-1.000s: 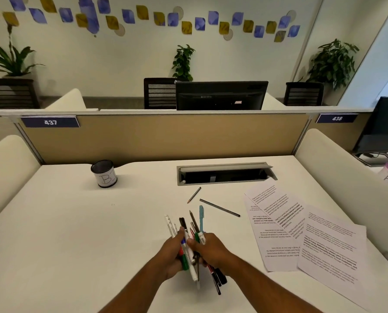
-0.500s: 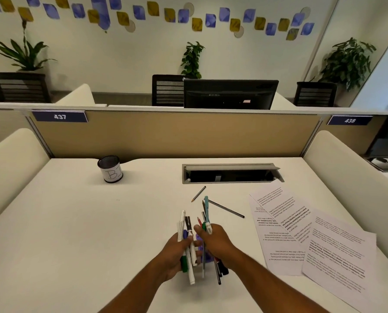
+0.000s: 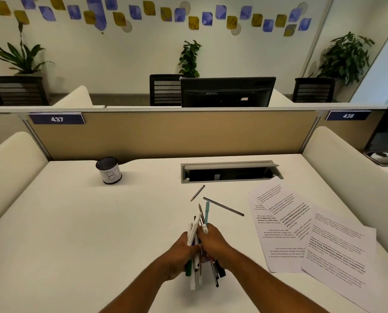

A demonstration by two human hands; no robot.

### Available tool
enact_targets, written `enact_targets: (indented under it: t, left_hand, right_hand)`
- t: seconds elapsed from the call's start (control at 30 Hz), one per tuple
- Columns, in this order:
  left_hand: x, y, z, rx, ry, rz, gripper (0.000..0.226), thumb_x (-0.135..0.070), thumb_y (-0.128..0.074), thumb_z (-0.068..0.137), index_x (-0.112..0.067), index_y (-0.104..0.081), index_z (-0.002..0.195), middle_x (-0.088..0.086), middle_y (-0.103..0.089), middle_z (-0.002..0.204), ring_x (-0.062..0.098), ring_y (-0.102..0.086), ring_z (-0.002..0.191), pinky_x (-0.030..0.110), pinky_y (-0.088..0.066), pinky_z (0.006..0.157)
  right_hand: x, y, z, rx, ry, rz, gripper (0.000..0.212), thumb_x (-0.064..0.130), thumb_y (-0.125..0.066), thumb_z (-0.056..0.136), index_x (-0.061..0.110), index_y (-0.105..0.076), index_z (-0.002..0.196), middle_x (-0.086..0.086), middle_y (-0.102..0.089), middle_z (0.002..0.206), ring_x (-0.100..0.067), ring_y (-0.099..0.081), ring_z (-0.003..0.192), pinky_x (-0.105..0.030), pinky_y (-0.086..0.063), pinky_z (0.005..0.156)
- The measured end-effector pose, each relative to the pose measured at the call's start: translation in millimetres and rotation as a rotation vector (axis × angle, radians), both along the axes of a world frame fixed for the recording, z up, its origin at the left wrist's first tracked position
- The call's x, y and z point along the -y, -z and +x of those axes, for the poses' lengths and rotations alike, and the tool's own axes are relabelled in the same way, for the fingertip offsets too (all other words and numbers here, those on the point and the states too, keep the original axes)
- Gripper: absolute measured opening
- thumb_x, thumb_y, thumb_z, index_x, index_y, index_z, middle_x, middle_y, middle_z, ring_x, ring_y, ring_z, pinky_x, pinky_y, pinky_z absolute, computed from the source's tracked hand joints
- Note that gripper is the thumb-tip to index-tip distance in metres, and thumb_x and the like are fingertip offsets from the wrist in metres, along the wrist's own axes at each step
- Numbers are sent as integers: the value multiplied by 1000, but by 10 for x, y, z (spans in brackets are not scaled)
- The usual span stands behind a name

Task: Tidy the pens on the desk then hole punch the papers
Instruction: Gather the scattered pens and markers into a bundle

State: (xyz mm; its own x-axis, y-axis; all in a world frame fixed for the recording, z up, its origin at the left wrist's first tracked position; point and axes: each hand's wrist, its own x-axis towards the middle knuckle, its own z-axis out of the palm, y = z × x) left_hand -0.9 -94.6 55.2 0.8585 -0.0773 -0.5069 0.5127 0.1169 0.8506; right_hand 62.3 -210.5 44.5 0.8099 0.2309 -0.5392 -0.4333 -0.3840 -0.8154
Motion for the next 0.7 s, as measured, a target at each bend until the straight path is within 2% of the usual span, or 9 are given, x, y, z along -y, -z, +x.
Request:
enact_targets:
  t: [0.1, 0.17, 0.27, 0.33, 0.43, 0.5, 0.57, 0.63, 0.7]
  left_hand:
    - [14, -18, 6, -8, -10, -36, 25, -6, -52, 100, -16, -55, 123, 13, -75, 92, 21, -76, 75, 28, -59, 63]
    - [0, -13, 28, -7, 1, -48, 25, -2, -50, 100, -13, -54, 122, 11, -73, 88, 16, -74, 67, 26, -58, 60]
    - [-23, -4, 32, -10, -7, -9, 27, -5, -51, 100, -11, -50, 126, 12, -66, 94, 16, -69, 72, 28, -57, 64]
    - [-46, 27, 21, -4, -55, 19, 26, -9, -52, 100, -12, -50, 126, 12, -64, 96, 19, -64, 78, 30, -56, 70]
    - [-38, 25, 3, 29, -127, 40, 24, -13, -55, 100, -21, -51, 122, 9, -67, 103, 18, -68, 83, 27, -56, 66]
    - [35, 14, 6, 57, -155, 50, 24, -17, -56, 100, -24, -50, 122, 11, -68, 109, 20, -72, 86, 28, -58, 66]
    - [142, 4, 12, 83, -183, 81, 22, -31, -54, 101, -24, -49, 122, 10, -69, 110, 23, -73, 91, 31, -61, 68]
    - [214, 0, 12, 95, -200, 137, 27, -42, -49, 101, -25, -47, 122, 7, -68, 109, 21, -71, 95, 27, -61, 68]
    - [243, -14, -1, 108, -191, 157, 27, -43, -48, 101, -25, -46, 122, 6, -67, 108, 18, -70, 94, 19, -57, 63]
  right_hand:
    - [30, 28, 2, 6, 47, 34, 35, 52, -48, 102, 22, -64, 110, -7, -73, 99, -24, -74, 84, -37, -64, 63]
    - [51, 60, 18, 15, 84, 49, 35, 50, -49, 102, 19, -64, 108, -3, -70, 85, -14, -68, 68, -36, -63, 65]
    - [77, 81, 42, 0, 172, 60, 37, 49, -49, 103, 16, -63, 95, 1, -58, 59, -9, -53, 44, -28, -55, 52]
    - [91, 56, 49, -10, 231, 58, 36, 48, -50, 103, 15, -62, 93, 1, -53, 53, -9, -48, 41, -23, -46, 45]
    - [88, 29, 2, -14, 204, 69, 35, 49, -51, 102, 16, -63, 96, 0, -59, 57, -13, -54, 50, -24, -51, 51]
    - [47, 17, -83, 13, 132, 93, 36, 54, -49, 100, 21, -63, 105, -2, -68, 74, -14, -61, 61, -27, -57, 56]
    - [-3, 9, -179, 63, 112, 153, 38, 61, -49, 97, 29, -60, 115, 1, -73, 96, -12, -69, 80, -27, -62, 66]
    - [-43, -2, -242, 115, 136, 176, 50, 68, -48, 89, 31, -56, 121, 4, -72, 108, -10, -70, 97, -33, -63, 83]
    - [-70, -23, -286, 144, 157, 174, 59, 72, -44, 83, 31, -53, 123, 6, -70, 111, -10, -69, 100, -30, -62, 84]
